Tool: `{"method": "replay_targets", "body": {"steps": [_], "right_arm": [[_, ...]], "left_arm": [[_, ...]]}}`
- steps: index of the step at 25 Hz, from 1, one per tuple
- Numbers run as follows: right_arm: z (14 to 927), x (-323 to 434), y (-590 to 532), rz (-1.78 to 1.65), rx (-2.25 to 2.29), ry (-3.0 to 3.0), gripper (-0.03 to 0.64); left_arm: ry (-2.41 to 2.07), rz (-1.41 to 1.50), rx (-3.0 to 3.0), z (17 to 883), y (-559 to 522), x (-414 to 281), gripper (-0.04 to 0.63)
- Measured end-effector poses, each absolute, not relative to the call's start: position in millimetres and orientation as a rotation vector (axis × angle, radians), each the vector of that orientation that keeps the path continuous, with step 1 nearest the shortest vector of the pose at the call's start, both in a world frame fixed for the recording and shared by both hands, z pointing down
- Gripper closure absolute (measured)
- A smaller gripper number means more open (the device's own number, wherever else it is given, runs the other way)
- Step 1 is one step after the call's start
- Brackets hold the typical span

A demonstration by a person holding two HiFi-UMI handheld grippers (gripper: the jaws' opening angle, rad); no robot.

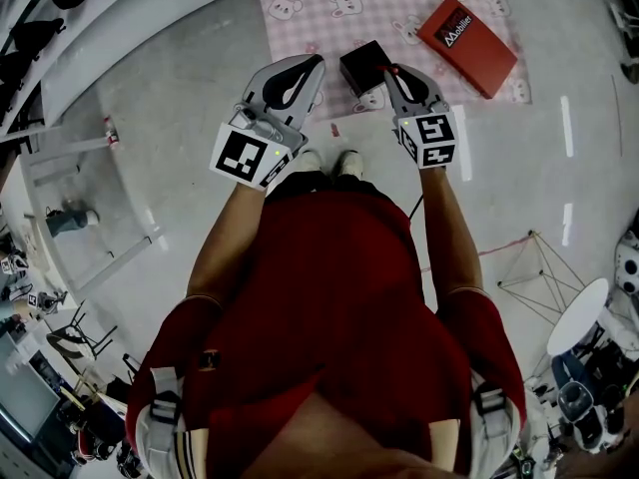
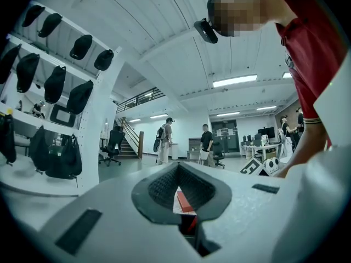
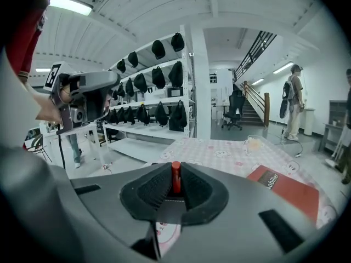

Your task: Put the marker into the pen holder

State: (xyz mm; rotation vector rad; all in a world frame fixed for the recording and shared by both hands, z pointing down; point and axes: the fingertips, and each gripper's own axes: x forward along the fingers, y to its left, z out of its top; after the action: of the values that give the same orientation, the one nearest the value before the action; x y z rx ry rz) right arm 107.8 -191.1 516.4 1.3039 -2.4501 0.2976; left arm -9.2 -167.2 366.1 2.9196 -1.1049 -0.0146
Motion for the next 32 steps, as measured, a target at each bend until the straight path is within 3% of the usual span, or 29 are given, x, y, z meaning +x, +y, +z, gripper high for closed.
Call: {"method": "replay_targets", "body": {"steps": [16,32], "right_arm": [[546.3,102.0,-200.4,0.285,1.242,-2.386,0.569],[527.0,106.0,-203.3,0.265,1.299,-2.399,0.491]], "left_arm": [[-1.114,0.028,2.904,372.2,-168.0,-12.5,0.589],[-1.056,0.022,2.919,372.3,-172.7,-10.0,0.589]]}}
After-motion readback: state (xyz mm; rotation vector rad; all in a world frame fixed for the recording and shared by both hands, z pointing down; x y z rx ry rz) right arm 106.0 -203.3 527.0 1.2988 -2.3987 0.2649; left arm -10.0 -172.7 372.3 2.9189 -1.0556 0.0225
